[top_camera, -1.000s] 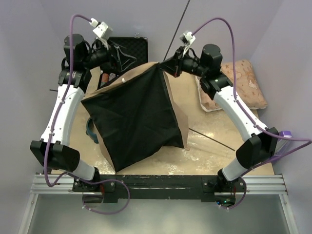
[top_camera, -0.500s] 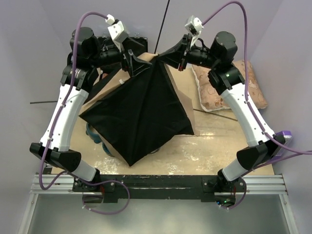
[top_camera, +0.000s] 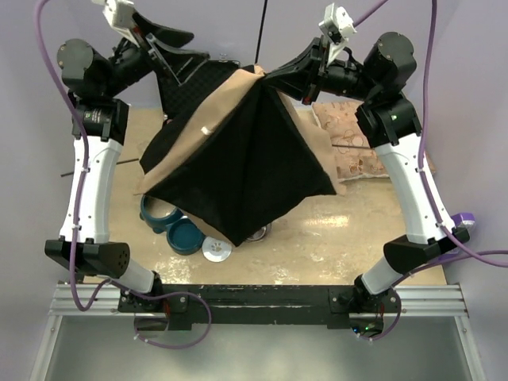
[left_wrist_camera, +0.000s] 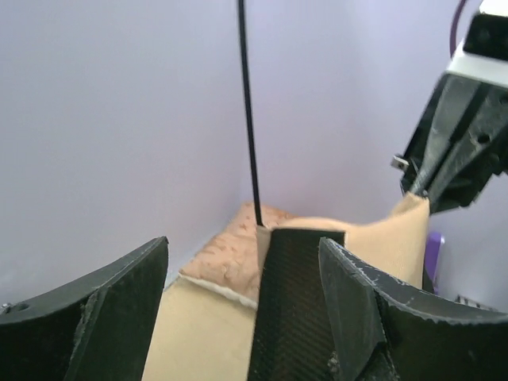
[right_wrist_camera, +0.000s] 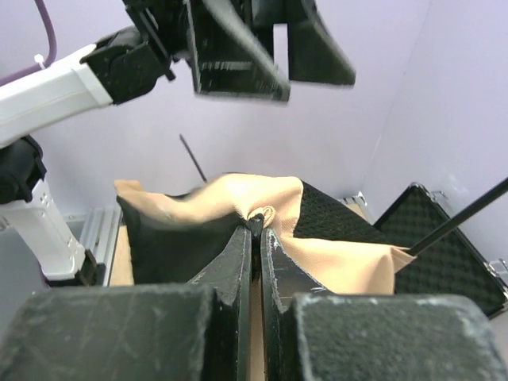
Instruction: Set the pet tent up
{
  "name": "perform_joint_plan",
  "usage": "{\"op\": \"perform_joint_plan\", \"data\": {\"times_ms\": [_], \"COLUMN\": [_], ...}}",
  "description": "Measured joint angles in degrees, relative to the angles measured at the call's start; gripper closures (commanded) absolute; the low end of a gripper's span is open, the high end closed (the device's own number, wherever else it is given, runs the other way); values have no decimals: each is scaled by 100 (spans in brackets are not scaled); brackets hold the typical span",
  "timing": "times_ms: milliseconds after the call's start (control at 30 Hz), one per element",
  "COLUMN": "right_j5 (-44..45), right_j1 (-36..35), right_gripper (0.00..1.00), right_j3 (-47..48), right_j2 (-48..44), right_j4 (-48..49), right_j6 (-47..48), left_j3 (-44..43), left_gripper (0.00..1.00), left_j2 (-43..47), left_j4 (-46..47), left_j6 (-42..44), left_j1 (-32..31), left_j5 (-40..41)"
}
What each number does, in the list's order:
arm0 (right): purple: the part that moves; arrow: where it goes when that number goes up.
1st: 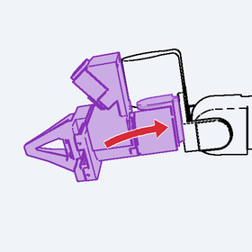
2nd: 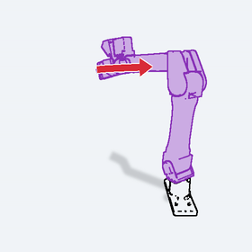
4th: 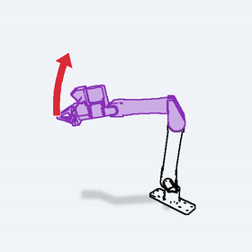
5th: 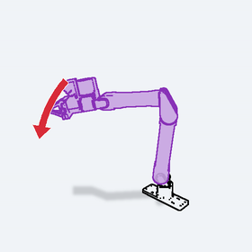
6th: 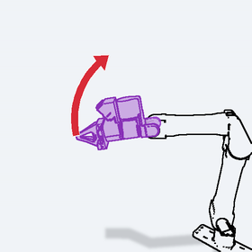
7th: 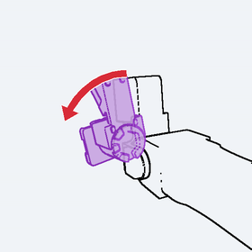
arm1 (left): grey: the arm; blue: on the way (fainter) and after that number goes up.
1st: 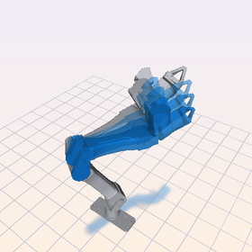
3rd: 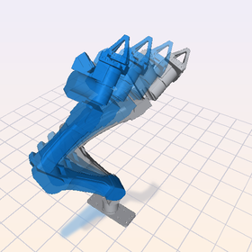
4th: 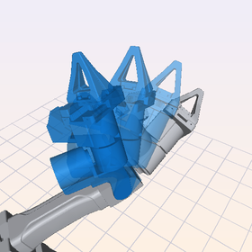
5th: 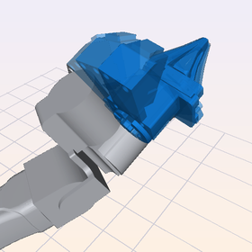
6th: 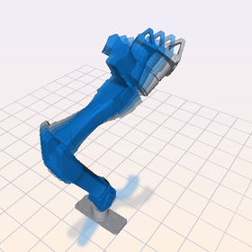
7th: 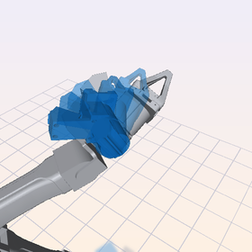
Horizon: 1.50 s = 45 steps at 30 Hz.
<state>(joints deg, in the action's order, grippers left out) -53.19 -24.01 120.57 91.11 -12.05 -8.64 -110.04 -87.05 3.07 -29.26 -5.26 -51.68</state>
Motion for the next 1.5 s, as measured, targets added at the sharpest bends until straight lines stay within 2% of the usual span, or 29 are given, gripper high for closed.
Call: {"op": "perform_joint_plan", "data": {"times_ms": [133,300,533,733,900,1033,1133,1333,1500], "right_j5": [-55,13,289,1296,1906,1928,1926,1928,2096], "right_j1": [7,7,7,11,39,44,44,42,39], "right_gripper": [100,100,100,100,100,100,100,100,100], "right_j3": [249,273,603,645,664,946,1290,1493,1491], "right_j2": [50,50,107,101,94,160,271,411,619], "right_j4": [-466,-651,-560,-337,-254,-367,-321,-157,-13], "right_j6": [273,466,470,761,1716,2551,2977,3171,3250], "left_j3": [-186,-166,-389,-323,404,1373,1991,2457,2844], "left_gripper": [11,11,13,14,18,19,25,35,45], "left_j2": [-125,-208,-452,-439,48,553,717,557,385], "left_j4": [442,898,815,304,-22,63,184,90,684], "left_j6": [-385,-780,-610,-105,142,-20,-181,-153,-487], "left_j1": [74,68,20,7,11,4,-101,-986,-1554], "left_j5": [262,273,330,256,59,-122,-210,-57,79]}}
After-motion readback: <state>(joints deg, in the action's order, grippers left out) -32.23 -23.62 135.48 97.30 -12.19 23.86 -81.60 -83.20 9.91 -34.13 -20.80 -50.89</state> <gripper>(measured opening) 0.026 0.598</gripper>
